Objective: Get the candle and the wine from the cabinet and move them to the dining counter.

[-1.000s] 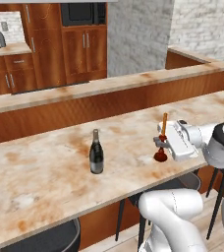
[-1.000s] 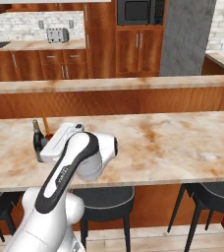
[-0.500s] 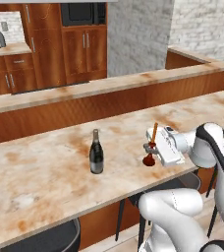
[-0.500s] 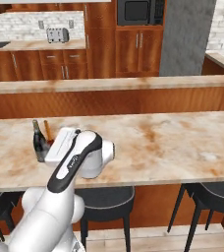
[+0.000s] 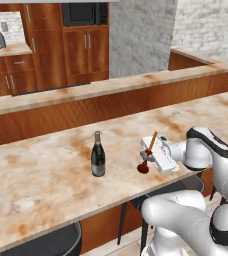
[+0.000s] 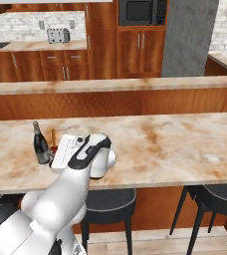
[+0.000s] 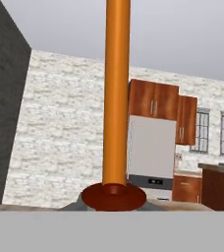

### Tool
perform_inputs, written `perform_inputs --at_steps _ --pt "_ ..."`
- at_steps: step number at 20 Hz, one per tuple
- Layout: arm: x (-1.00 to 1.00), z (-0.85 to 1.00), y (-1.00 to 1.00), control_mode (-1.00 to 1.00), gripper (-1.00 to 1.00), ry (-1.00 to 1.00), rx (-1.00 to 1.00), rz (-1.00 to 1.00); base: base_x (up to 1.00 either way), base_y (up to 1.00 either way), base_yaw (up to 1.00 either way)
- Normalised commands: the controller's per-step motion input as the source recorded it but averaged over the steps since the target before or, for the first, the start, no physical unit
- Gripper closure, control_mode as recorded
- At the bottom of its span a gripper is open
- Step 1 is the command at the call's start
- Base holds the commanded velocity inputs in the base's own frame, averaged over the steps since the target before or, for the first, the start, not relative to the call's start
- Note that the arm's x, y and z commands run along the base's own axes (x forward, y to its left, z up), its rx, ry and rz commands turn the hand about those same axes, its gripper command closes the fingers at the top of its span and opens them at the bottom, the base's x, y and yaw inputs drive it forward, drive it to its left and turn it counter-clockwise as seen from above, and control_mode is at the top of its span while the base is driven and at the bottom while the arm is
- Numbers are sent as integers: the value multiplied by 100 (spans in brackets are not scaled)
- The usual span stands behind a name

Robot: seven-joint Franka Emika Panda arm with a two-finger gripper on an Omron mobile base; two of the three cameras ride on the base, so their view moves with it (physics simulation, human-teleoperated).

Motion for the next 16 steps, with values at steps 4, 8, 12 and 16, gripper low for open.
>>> perform_inputs --at_steps 4,8,12,16 --pt "30 -23 6 -100 100 0 11 14 0 0 0" --pt "37 -16 14 -100 100 0 3 13 0 0 0" --pt "36 -9 10 -100 100 0 0 13 0 0 0" --pt "20 -13 3 -100 100 0 -9 8 0 0 0"
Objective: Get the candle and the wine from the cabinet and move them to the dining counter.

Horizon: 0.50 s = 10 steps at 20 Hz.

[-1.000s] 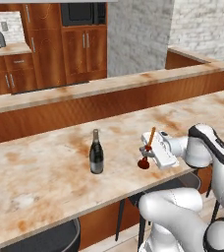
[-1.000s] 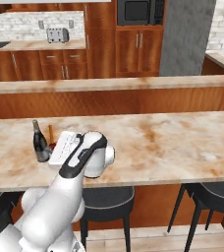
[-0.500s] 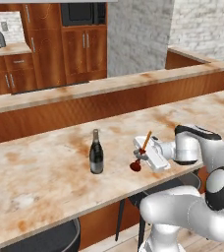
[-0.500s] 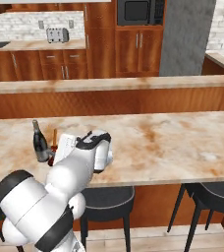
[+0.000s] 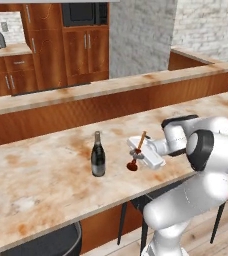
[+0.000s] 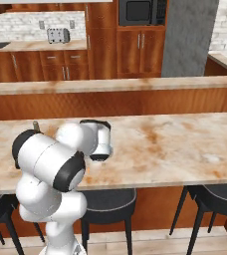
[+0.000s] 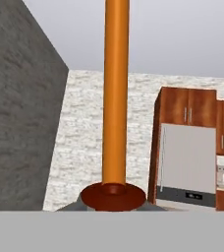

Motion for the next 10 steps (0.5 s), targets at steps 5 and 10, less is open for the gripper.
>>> perform_inputs --at_steps 5,10 --pt "3 -26 9 -100 100 0 -19 1 0 0 0" --pt "8 -23 13 -100 100 -1 -20 -1 0 0 0"
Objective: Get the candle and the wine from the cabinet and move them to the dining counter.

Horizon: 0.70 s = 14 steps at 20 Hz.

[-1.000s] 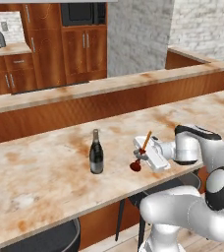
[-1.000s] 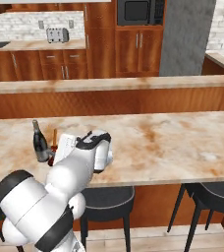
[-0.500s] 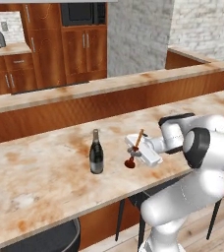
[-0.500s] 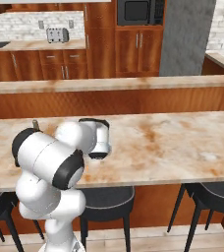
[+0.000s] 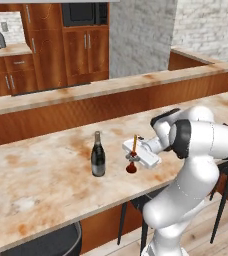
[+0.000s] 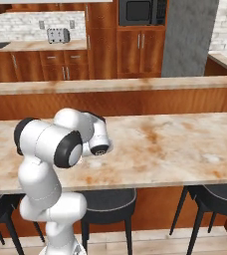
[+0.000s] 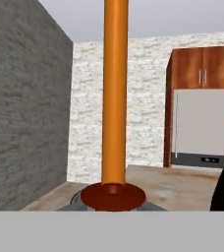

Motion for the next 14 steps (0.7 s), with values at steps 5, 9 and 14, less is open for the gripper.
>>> perform_inputs --at_steps 5,9,14 --pt "16 -17 3 -100 100 -8 -14 -4 0 0 0" --pt "17 -19 2 -100 100 -11 -2 -3 0 0 0" --pt "30 -20 9 -100 100 -10 0 -2 0 0 0"
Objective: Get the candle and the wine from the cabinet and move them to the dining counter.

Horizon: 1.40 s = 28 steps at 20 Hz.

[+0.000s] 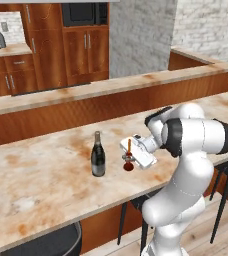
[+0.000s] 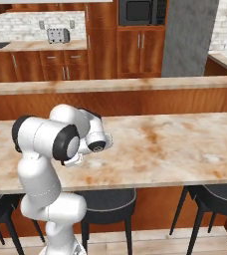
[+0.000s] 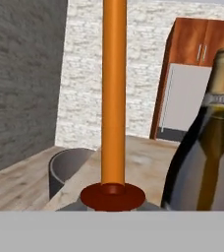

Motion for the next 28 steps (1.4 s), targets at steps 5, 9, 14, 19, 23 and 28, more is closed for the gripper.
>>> perform_inputs --at_steps 5,9,14,19,23,28 --pt "39 -18 10 -100 100 -4 6 -2 0 0 0" --pt "41 -21 2 -100 100 0 14 -1 0 0 0" --pt "33 -22 4 -100 100 0 18 0 0 0 0" --pt "38 -26 18 -100 100 0 4 0 0 0 0" --pt "41 -25 18 -100 100 0 0 0 0 0 0" --pt "21 -16 11 -100 100 0 0 0 0 0 0"
